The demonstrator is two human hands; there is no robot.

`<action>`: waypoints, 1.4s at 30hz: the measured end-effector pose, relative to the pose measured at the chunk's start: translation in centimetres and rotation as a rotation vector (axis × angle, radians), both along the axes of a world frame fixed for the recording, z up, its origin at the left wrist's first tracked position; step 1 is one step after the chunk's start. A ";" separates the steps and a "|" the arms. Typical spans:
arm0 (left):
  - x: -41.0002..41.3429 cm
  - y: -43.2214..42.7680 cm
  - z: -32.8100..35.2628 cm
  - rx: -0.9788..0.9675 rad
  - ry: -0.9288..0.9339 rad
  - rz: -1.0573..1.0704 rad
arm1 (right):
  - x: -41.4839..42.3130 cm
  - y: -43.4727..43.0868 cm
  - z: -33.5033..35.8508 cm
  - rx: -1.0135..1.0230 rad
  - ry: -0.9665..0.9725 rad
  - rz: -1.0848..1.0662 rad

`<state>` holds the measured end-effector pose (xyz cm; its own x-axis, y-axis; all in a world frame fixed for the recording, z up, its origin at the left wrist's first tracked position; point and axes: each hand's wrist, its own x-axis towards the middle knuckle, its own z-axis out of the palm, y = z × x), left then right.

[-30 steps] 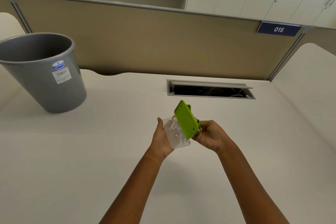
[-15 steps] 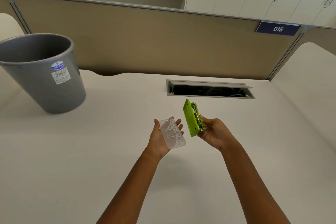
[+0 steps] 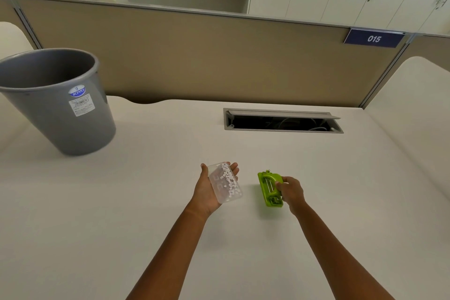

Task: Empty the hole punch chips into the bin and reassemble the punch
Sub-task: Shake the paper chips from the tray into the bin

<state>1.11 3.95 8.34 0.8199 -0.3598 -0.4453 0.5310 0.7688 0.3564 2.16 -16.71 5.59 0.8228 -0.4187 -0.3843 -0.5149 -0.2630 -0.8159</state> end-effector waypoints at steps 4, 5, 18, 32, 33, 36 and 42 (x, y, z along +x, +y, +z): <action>0.4 0.0 -0.3 0.013 -0.007 0.003 | -0.4 -0.1 -1.1 -0.030 0.024 -0.018; 0.5 0.0 -0.3 0.014 -0.007 0.005 | -0.4 -0.1 -1.3 -0.035 0.030 -0.025; 1.1 -0.3 -0.5 0.058 0.000 0.020 | -1.1 -0.3 -2.6 -0.091 0.081 -0.054; 1.6 0.1 -0.4 0.104 -0.049 -0.011 | -1.4 3.6 1.4 -0.165 -0.110 0.046; 1.7 0.2 -0.3 0.110 -0.053 -0.017 | -1.4 4.6 2.2 -0.011 -0.126 0.026; 1.7 0.4 0.1 0.101 -0.062 -0.043 | -1.7 7.4 4.3 0.527 -0.074 0.012; 1.7 1.5 0.8 0.080 -0.080 -0.043 | -1.5 9.9 5.6 0.660 -0.004 0.156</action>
